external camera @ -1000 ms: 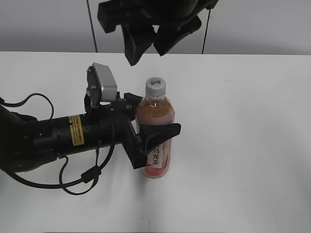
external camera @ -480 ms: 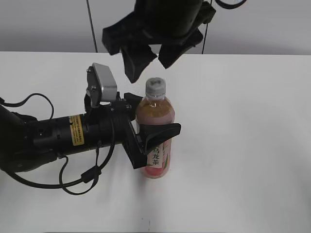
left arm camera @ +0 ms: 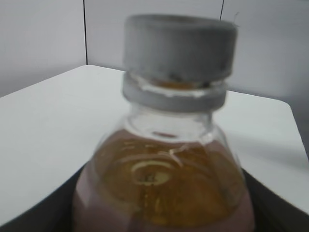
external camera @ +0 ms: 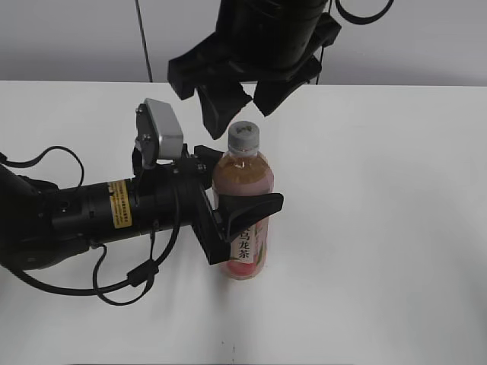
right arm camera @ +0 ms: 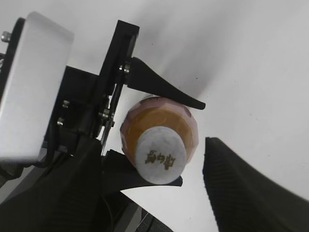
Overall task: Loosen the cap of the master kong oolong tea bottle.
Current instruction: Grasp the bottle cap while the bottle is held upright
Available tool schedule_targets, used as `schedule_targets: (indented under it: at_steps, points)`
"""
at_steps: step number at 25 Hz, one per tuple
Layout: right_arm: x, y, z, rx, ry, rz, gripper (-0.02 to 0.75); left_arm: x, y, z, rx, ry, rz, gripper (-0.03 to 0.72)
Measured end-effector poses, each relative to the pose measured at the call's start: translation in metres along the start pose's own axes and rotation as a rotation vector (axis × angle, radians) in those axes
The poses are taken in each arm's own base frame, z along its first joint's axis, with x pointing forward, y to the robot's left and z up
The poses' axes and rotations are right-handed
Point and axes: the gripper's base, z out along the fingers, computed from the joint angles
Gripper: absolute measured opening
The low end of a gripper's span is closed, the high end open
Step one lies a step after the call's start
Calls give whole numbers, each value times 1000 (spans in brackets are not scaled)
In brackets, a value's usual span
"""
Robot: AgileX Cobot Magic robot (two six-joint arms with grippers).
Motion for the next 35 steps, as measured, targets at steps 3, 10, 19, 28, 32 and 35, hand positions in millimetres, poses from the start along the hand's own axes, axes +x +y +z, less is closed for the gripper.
schedule_targets:
  at_steps: [3, 10, 19, 28, 32, 35]
  points:
    - [0, -3, 0, 1, 0, 8, 491, 0, 0, 0, 0, 0, 0, 457]
    - [-1, -11, 2, -38, 5, 57, 468, 0, 0, 0, 0, 0, 0, 457]
    - [-3, -11, 20, -42, 47, 62, 460, 0, 0, 0, 0, 0, 0, 457]
    - [-3, -12, 23, -39, 56, 145, 460, 0, 0, 0, 0, 0, 0, 457]
    - [-3, -11, 22, -39, 54, 177, 459, 0, 0, 0, 0, 0, 0, 457]
    - [-3, -11, 18, -40, 46, 194, 459, 0, 0, 0, 0, 0, 0, 457]
